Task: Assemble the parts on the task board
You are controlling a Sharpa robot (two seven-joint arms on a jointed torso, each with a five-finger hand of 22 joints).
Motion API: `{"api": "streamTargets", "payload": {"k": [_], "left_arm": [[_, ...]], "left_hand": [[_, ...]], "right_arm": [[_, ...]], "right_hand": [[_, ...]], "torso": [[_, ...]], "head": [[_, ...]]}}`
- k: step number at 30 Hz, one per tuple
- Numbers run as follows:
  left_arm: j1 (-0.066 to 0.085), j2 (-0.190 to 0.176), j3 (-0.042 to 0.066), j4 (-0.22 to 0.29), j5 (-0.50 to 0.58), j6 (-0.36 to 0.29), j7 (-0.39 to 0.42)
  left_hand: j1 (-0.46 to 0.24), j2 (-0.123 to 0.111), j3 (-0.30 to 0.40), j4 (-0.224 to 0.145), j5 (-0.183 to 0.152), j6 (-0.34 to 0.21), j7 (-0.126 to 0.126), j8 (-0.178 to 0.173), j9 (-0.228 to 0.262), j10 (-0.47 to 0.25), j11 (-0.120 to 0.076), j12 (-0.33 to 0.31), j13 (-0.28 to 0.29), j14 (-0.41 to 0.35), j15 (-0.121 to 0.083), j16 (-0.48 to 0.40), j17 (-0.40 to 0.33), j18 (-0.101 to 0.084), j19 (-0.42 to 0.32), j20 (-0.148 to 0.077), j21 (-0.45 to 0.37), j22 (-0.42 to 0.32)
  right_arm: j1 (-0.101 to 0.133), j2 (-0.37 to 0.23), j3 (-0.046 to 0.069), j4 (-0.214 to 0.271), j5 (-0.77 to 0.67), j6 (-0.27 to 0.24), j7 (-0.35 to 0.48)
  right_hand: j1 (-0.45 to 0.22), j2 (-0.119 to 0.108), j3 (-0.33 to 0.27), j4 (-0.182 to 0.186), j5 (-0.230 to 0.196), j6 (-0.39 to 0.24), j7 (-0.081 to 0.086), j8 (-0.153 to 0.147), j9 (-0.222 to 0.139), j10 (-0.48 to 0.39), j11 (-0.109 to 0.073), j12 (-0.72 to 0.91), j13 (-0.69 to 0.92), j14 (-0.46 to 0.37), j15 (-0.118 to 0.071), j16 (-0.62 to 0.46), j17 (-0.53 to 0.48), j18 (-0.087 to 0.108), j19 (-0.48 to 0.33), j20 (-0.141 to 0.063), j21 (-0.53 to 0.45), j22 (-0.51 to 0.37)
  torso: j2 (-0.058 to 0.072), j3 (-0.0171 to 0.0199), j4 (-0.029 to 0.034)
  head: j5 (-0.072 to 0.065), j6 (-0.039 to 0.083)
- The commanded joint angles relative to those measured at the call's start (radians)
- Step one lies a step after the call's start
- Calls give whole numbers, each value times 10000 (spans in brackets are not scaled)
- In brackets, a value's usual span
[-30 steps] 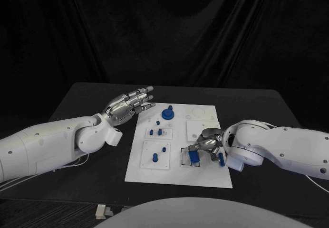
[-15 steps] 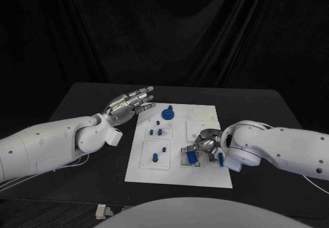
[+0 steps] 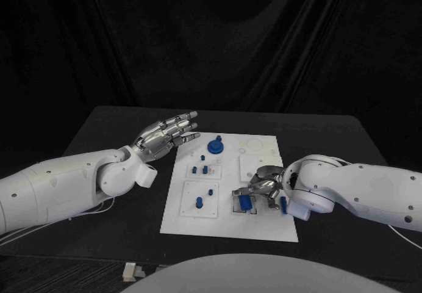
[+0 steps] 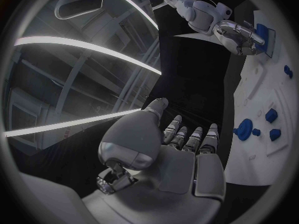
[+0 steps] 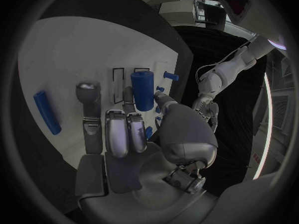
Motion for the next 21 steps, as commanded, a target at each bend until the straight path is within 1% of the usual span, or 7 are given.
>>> {"api": "streamTargets", "payload": {"k": [1, 3, 6, 13, 15, 19, 21], "left_arm": [[-14, 18, 9, 17, 63, 146, 53], [-14, 15, 9, 20, 63, 151, 36], [-15, 13, 9, 23, 63, 153, 23], [-15, 2, 9, 36, 63, 166, -9], [-16, -1, 9, 38, 63, 167, -14], [-16, -5, 9, 43, 63, 171, -23], [-16, -10, 9, 49, 63, 175, -27]], "left_hand": [[-99, -12, 5, -54, 33, -23, 80, 29, -4, 7, 87, -23, -4, -23, 53, 41, 12, -95, 74, -5, 27, -2], [-99, -12, 5, -54, 33, -23, 80, 29, -4, 7, 87, -23, -4, -23, 53, 41, 12, -95, 74, -5, 27, -2], [-107, -10, 11, -63, 33, -5, 85, 37, -1, 7, 90, -22, -4, -21, 60, 47, 14, -100, 73, -5, 27, -6], [-112, -10, 16, -70, 35, -1, 88, 40, 0, 7, 92, -21, -3, -21, 65, 48, 14, -103, 77, -4, 29, 1], [-112, -10, 16, -70, 35, -1, 88, 40, 0, 7, 92, -21, -3, -21, 65, 48, 14, -103, 77, -4, 29, 1], [-112, -10, 16, -70, 35, -1, 88, 40, 0, 7, 92, -21, -3, -21, 65, 48, 14, -103, 77, -4, 29, 1], [-112, -10, 16, -70, 35, -1, 88, 40, 0, 7, 92, -21, -3, -21, 65, 48, 14, -103, 77, -4, 29, 1]], "right_arm": [[-71, 30, -20, 22, -44, 231, -182], [-76, 34, -20, 21, -51, 242, -189], [-82, 39, -20, 21, -56, 257, -197], [-92, 44, -20, 27, -67, 227, -212], [-93, 43, -20, 24, -69, 210, -211], [-95, 28, -20, 27, -71, 180, -199], [-96, 8, -20, 41, -72, 125, -174]], "right_hand": [[-133, 8, -124, 18, -161, -86, 7, 90, -30, 1051, 55, 26, 2628, 722, 69, -59, 1024, 90, -69, 5, -62, 558], [-139, 12, -215, 65, -342, -106, 8, 121, -55, 1051, 55, 26, 2628, 719, 69, -66, 1009, 93, -67, 6, -93, 549], [-131, 10, -244, 72, -395, -108, 6, 135, -63, 1051, 55, 26, 2628, 717, 69, -69, 1002, 94, -68, 5, -105, 545], [-134, 23, -406, 150, -698, -140, 8, 192, -108, 1051, 57, 26, 2628, 718, 69, -69, 999, 97, -62, 6, -151, 532], [-284, 74, -613, 352, -976, -175, 11, 250, -152, 1051, 59, 26, 2628, 719, 71, -68, 997, 98, -50, 7, -180, 524], [-307, 90, -686, 409, -1083, -188, 11, 275, -170, 1051, 60, 26, 2628, 720, 71, -66, 999, 101, -48, 7, -205, 518], [-347, 121, -790, 501, -1223, -189, 8, 319, -191, 1051, 59, 26, 2628, 720, 71, -68, 993, 102, -42, 7, -219, 516]], "torso": [[1, 1, 2], [2, 2, 2], [3, 1, -1], [4, 3, 1], [3, 1, 1], [4, 3, 1], [5, 2, 1]], "head": [[11, 1], [6, 1], [16, 1], [8, 1], [5, 1], [14, 1], [13, 1]]}}
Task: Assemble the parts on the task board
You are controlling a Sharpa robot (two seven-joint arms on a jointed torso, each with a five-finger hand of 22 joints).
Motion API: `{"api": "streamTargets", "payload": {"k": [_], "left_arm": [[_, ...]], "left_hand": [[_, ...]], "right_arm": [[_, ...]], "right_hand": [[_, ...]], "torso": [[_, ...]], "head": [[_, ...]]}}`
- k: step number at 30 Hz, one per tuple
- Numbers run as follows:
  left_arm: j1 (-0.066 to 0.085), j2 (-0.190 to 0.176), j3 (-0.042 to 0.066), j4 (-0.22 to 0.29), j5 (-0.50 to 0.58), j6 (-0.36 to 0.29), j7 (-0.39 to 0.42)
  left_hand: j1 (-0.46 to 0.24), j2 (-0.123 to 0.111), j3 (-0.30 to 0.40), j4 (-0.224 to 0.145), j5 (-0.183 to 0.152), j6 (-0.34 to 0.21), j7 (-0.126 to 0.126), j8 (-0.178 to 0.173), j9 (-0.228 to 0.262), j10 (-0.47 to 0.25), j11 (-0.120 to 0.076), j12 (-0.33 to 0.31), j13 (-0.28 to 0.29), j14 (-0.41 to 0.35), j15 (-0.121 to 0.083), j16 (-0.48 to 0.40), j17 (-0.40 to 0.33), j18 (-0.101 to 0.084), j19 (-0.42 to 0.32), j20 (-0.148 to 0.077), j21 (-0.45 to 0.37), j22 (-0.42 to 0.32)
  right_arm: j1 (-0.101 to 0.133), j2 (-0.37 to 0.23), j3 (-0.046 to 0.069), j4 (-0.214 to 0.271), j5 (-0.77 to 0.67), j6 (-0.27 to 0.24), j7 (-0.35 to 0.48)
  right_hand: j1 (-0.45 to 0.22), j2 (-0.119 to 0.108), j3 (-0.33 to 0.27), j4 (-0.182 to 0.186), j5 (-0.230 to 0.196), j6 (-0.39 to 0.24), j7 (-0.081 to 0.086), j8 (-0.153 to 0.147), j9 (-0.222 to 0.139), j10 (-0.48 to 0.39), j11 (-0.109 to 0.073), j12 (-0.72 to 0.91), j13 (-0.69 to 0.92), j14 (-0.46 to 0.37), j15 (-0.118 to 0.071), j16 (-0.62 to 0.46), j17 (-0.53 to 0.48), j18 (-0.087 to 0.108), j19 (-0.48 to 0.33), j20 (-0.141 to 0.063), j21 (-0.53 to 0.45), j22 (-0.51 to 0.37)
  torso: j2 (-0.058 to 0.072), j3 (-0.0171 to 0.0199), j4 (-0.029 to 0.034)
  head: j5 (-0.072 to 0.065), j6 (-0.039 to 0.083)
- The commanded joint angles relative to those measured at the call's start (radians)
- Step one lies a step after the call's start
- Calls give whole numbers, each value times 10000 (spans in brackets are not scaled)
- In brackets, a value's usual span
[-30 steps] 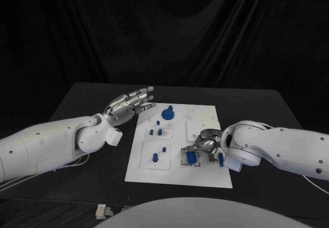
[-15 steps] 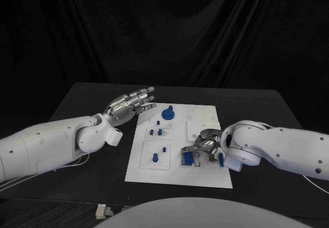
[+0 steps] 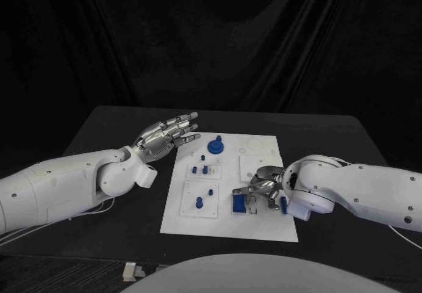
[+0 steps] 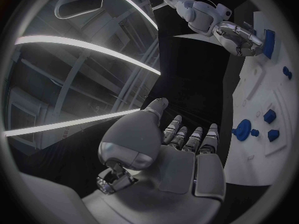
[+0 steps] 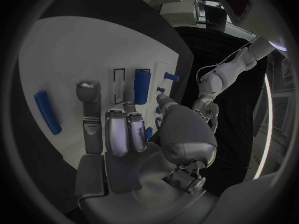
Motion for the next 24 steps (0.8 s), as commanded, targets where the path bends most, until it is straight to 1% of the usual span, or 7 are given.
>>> {"api": "streamTargets", "payload": {"k": [1, 7, 11, 13, 18, 22, 24], "left_arm": [[-14, -2, 12, 36, 63, 139, 71], [-15, -43, 12, 54, 63, 119, 93], [-15, -57, 12, 53, 63, 105, 97], [-15, -61, 12, 49, 63, 94, 95], [-15, -30, 12, 20, 63, 66, 82], [-15, -11, 12, 10, 63, 67, 69], [-15, -3, 12, 3, 64, 70, 64]], "left_hand": [[-112, -9, 16, -70, 35, -1, 88, 40, 0, 7, 92, -21, -3, -20, 65, 48, 15, -102, 77, -4, 29, 1], [-121, -8, 28, -87, 41, 6, 95, 45, 1, 7, 97, -14, -1, -18, 74, 56, 17, -109, 82, -4, 31, 7], [-121, -8, 28, -87, 41, 6, 95, 45, 1, 7, 97, -14, -1, -18, 74, 56, 17, -109, 82, -4, 31, 7], [-126, -10, 34, -99, 44, 13, 98, 50, 3, 8, 101, -9, 0, -16, 79, 62, 18, -113, 83, -4, 31, 6], [-137, -14, 45, -121, 48, 31, 105, 60, 6, 8, 108, 6, 4, -14, 86, 69, 20, -120, 92, -3, 36, 18], [-157, -20, 61, -154, 52, 51, 117, 73, 9, 10, 123, 23, 9, -9, 96, 82, 23, -131, 98, -3, 39, 21], [-170, -21, 70, -171, 53, 67, 130, 83, 12, 11, 135, 33, 12, -7, 100, 87, 25, -138, 104, -3, 41, 26]], "right_arm": [[-73, -24, -30, 61, 3, 11, -118], [-46, -409, -27, 357, 3, -553, 341], [374, -940, -26, 790, 3, -760, 638], [718, -1230, -26, 1005, 3, -642, 684], [1362, -1851, -26, 1370, 3, -277, 625], [1589, -2154, -27, 1379, 3, 82, 440], [1631, -2233, -28, 1285, 2, 323, 283]], "right_hand": [[-107, 46, -129, 60, -133, -55, -6, 92, -30, 1051, 59, 26, 2631, 735, 57, -28, 998, 104, -40, 7, -60, 520], [-254, 150, -382, 386, -248, 8, -32, 242, -61, 1051, 40, 26, 2631, 737, 43, -26, 996, 113, -33, -2, -127, 513], [-257, 174, -462, 489, -241, 81, -56, 323, -65, 1051, 18, 26, 2631, 758, 24, 10, 1069, 92, 25, -16, 30, 554], [-191, 197, -484, 509, -192, 120, -72, 367, -73, 1051, 2, 26, 2631, 765, 13, 19, 1085, 84, 56, -27, 92, 571], [92, 219, -536, 487, 13, 255, -125, 485, -112, 1051, -43, 26, 2631, 775, -27, 34, 1110, 66, 122, -62, 215, 609], [323, 239, -569, 441, 276, 341, -159, 543, -166, 1051, -76, 26, 2631, 781, -55, 45, 1130, 55, 155, -90, 274, 628], [421, 243, -587, 420, 383, 365, -170, 563, -193, 1051, -86, 26, 2631, 789, -64, 63, 1168, 42, 177, -99, 349, 649]], "torso": [[2, 2, 1], [-1, 0, 0], [0, 0, 1], [1, 1, 1], [-6, 2, 3], [-9, 9, 16], [-6, 5, -6]], "head": [[8, 1], [48, 1], [44, 1], [55, 1], [30, 1], [-11, 1], [-8, 1]]}}
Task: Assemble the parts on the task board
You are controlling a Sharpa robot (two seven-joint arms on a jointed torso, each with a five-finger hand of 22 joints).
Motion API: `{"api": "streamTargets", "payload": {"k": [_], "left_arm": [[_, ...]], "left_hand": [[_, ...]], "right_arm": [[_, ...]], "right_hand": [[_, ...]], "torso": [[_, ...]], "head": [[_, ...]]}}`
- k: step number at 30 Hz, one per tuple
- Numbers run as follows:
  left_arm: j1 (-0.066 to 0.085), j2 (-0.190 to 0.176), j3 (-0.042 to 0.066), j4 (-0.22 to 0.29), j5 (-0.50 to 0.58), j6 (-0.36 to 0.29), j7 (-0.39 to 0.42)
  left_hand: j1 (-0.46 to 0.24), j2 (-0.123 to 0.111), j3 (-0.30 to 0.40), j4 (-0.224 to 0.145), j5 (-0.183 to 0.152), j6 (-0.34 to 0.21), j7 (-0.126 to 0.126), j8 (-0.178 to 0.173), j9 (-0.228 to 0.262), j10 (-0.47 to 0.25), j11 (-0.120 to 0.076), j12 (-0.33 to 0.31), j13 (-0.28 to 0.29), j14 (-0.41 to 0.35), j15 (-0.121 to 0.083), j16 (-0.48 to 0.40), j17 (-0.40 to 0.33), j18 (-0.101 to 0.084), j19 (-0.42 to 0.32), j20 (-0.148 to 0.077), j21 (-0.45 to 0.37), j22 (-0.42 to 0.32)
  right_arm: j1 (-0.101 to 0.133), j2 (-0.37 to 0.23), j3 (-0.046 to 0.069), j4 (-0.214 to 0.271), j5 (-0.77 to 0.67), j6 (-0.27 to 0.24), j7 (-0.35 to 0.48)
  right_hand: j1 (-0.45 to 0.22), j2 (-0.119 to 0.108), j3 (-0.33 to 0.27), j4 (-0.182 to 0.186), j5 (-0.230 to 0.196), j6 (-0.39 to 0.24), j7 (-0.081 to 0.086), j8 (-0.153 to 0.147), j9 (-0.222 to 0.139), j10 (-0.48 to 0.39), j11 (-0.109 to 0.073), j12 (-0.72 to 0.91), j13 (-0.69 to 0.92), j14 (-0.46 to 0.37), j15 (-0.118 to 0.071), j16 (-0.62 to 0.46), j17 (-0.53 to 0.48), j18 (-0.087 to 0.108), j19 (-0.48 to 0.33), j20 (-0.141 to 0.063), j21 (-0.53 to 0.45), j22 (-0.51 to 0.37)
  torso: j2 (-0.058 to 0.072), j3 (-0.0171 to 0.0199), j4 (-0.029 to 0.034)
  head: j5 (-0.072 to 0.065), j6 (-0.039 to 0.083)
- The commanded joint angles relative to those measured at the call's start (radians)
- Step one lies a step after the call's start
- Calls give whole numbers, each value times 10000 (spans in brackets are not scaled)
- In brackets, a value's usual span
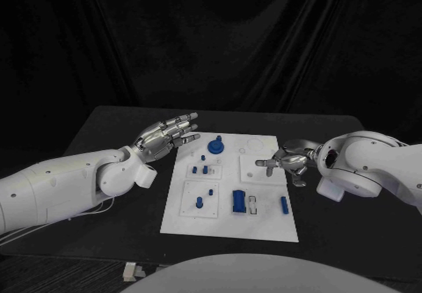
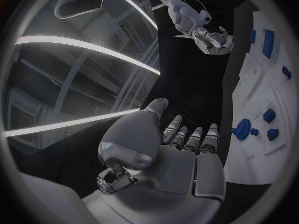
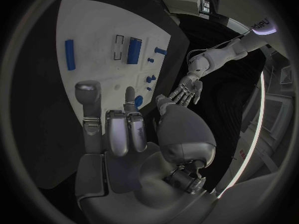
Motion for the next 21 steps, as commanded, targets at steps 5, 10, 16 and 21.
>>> {"api": "streamTargets", "payload": {"k": [5, 10, 16, 21], "left_arm": [[-12, 17, 11, 6, 64, 85, 87], [-12, -10, 11, 10, 63, 125, 65], [-12, -7, 11, -13, 63, 176, 23], [-12, 20, 11, -26, 63, 215, 4]], "left_hand": [[-93, -6, 24, -72, 56, -11, 66, 45, 11, 24, 84, 36, 13, 32, 67, 51, 17, -145, 83, 19, 42, 10], [-100, -4, 31, -82, 58, -3, 73, 49, 12, 25, 92, 43, 15, 34, 70, 57, 18, -149, 85, 19, 43, 11], [-114, -1, 41, -97, 60, 4, 85, 54, 13, 26, 109, 48, 17, 35, 78, 59, 19, -157, 88, 20, 44, 11], [-114, -1, 41, -97, 60, 4, 85, 54, 13, 26, 109, 48, 17, 35, 78, 59, 19, -157, 88, 20, 44, 11]], "right_arm": [[-197, -190, -10, -313, -176, 1263, -666], [-592, -225, -11, -531, -760, 1398, -929], [-786, -226, -12, -606, -1626, 1447, -1102], [-887, -237, -12, -636, -1981, 1552, -1186]], "right_hand": [[437, -6, -95, -159, 658, 187, -75, 156, -73, 1053, -129, 26, 2633, 796, -104, 77, 1182, 27, 121, -29, 208, 690], [673, 9, -91, -263, 962, 235, -97, 206, -118, 1053, -147, 26, 2633, 761, -119, -4, 1008, 61, 77, -43, -42, 634], [735, -1, -102, -298, 989, 329, -123, 265, -117, 1053, -168, 26, 2633, 757, -132, -15, 983, 60, 87, -52, -32, 636], [897, 22, -85, -390, 1177, 474, -175, 326, -152, 1053, -214, 26, 2633, 749, -171, -42, 928, 76, 78, -80, -137, 607]], "torso": [[-4, -11, 21], [10, -13, -4], [5, -6, -9], [5, -4, -5]], "head": [[-26, 0], [-22, 0], [-87, 0], [-145, 0]]}}
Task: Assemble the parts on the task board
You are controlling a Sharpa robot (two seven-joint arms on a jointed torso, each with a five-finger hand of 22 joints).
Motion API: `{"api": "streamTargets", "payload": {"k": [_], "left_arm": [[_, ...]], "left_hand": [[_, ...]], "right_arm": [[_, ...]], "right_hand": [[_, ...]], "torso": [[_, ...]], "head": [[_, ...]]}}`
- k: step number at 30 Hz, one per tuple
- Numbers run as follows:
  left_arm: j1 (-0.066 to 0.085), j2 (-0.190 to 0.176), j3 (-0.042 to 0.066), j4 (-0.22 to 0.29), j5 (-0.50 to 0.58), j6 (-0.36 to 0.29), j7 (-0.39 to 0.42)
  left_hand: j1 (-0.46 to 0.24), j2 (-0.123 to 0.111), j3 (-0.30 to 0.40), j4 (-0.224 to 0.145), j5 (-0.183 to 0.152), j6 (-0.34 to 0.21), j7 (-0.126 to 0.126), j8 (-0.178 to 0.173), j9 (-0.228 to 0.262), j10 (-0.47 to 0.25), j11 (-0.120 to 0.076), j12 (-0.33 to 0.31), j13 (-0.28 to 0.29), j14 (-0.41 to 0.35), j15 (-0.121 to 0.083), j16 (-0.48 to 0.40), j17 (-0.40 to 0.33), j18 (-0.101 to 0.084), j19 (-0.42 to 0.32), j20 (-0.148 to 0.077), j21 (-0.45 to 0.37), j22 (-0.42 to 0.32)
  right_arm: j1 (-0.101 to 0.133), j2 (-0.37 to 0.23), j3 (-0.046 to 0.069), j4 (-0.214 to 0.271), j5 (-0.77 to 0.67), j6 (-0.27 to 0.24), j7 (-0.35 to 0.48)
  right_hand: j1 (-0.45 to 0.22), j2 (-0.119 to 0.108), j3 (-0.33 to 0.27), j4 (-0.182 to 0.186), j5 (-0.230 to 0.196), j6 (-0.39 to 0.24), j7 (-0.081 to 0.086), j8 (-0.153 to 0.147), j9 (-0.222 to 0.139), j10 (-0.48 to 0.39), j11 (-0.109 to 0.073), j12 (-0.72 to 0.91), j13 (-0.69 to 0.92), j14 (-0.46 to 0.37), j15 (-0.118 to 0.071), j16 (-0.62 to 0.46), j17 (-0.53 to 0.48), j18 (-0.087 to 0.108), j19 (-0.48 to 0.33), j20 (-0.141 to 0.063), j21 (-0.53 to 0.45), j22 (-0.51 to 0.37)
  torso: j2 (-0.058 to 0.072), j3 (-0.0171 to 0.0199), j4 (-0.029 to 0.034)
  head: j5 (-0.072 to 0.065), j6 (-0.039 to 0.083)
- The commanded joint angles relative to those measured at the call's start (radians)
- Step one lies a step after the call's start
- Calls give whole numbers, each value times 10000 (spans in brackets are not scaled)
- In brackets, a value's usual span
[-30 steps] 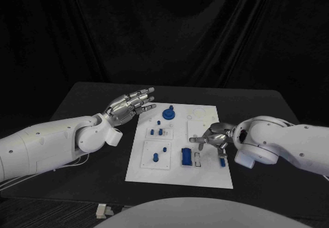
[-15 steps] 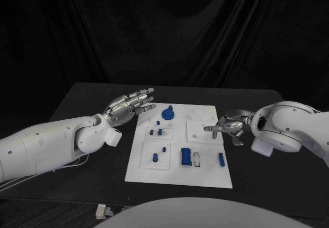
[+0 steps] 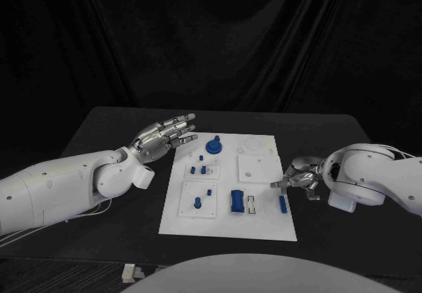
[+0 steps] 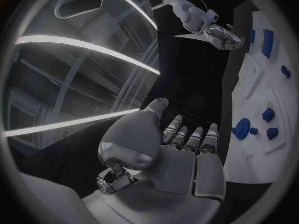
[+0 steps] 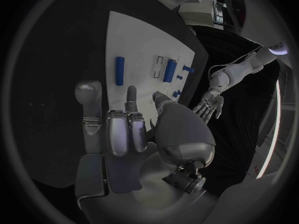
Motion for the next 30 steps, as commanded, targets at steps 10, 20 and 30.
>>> {"api": "streamTargets", "payload": {"k": [10, 20, 30], "left_arm": [[-12, 16, 11, -2, 63, 192, 24], [-13, 28, 11, -9, 63, 208, 6], [-13, 18, 11, 7, 63, 220, 5]], "left_hand": [[-138, 3, 35, -100, 61, 13, 108, 62, 13, -6, 99, 58, 19, 2, 62, 72, 15, -174, 38, -3, 44, 6], [-139, 3, 36, -101, 61, 14, 108, 62, 13, -6, 100, 58, 19, 2, 62, 72, 15, -174, 38, -3, 44, 7], [-139, 3, 36, -101, 61, 14, 108, 62, 13, -6, 100, 58, 19, 2, 62, 72, 15, -174, 38, -3, 44, 7]], "right_arm": [[-138, -34, 2, -18, -1281, 381, -485], [-248, -16, 2, 0, -1714, 530, -561], [-538, 93, 1, -42, -1838, 521, -583]], "right_hand": [[133, 12, -15, -80, 145, 243, -61, 122, -26, 1057, -102, 26, 2634, 710, -111, -61, 883, 82, 31, -50, -88, 596], [326, 16, 24, -225, 164, 392, -121, 181, -45, 1057, -156, 26, 2634, 699, -158, -94, 810, 99, 29, -89, -214, 557], [539, 20, 81, -393, 173, 386, -134, 138, -103, 1057, -177, 26, 2634, 664, -182, -186, 618, 117, 12, -116, -385, 504]], "torso": [[0, 5, 3], [0, 6, 2], [0, 5, 2]], "head": [[-102, 1], [-395, 1], [-441, 1]]}}
